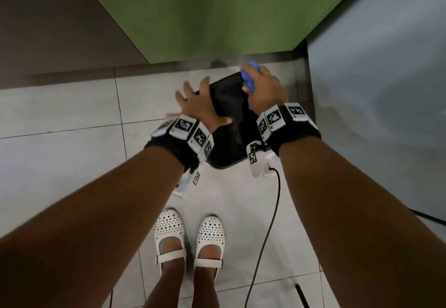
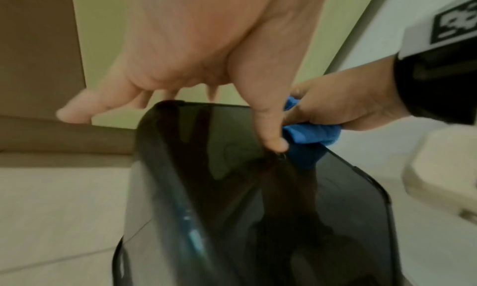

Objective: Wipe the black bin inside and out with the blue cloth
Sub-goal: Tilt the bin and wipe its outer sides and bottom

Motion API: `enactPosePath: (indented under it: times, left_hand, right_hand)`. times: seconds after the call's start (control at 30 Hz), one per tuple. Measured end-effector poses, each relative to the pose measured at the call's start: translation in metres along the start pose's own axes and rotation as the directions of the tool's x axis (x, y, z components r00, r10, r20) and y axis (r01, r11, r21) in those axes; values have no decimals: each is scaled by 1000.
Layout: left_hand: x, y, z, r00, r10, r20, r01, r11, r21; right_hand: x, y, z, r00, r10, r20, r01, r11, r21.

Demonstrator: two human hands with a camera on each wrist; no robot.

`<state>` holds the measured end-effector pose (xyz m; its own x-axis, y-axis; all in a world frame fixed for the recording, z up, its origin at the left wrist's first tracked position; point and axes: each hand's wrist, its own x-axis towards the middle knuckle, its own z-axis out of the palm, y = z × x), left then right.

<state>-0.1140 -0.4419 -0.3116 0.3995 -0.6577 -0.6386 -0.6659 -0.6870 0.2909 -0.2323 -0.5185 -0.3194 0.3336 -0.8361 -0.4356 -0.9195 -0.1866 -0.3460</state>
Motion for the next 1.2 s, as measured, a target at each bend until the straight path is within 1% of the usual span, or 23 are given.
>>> enactPosePath:
  times: [0.03,0.07,0.1,0.17,0.23,0.3,0.33,0.43,0.57,0.67,0.73,0.8,0.9,0.93,0.97,1.0,1.03,1.1,1.2]
  left_hand:
    - [9,3,0,997,70,39,-73,994,78]
    - [15,5,1,992,112,60,-119,982,149]
    - [21,7,2,992,114,47,-121,974,190]
    - [27,6,7,998,65,14,-66,979,192]
    - [25,4,5,998,61,-9,-58,979,197]
    - [23,0,1,996,89,30,-93,979,181]
    - [22,-1,-3,994,99,54,-106,984,146]
    - [20,-3,-7,989,110,99,-117,991,65]
    - [23,-2,-8,988,86,129,-97,992,78]
    - [25,-2,-5,986,113,123,-123,989,84]
    - [26,-3,-3,987,118,105,-128,988,89]
    - [27,-3,3,994,92,64,-98,990,100]
    - [24,2,11,997,38,-64,-34,997,69]
    - [24,2,10,996,36,-80,-30,997,71]
    - [24,2,9,997,47,-64,-42,995,87]
    - [25,0,7,997,68,-22,-65,993,97]
    - [25,-3,4,995,91,31,-93,992,85]
    - [24,-6,-4,987,106,119,-109,994,20]
    - [22,-7,-7,984,110,144,-109,994,-13]
  right_hand:
    - [3,-7,1,1000,-5,8,5,996,-86]
    - [6,-16,3,1000,-7,10,8,987,-159]
    - [9,-23,5,1000,-7,4,7,980,-201]
    - [12,-33,8,1000,12,-4,-13,979,-205]
    - [11,-32,10,999,30,14,-28,992,-127]
    - [6,-24,7,998,33,50,-33,999,-9]
    - [1,-18,6,998,38,54,-41,998,45]
    - [-28,5,13,998,66,-15,-63,988,143]
    - [-77,25,33,973,228,-37,-211,944,253]
    - [-74,21,37,952,301,-49,-283,932,225]
    - [-55,11,32,963,260,-66,-249,957,149]
    - [-30,-3,27,985,159,-65,-155,986,56]
    - [4,-26,20,999,12,-43,-15,998,-59]
    - [10,-30,18,1000,-22,-22,20,996,-82]
    - [11,-30,17,999,-45,-6,44,996,-82]
    - [8,-25,17,998,-58,-6,57,996,-63]
    - [1,-17,17,998,-58,-18,57,998,-24]
    - [-24,4,23,999,5,-36,-2,996,91]
    - [-66,25,32,992,123,-32,-116,976,183]
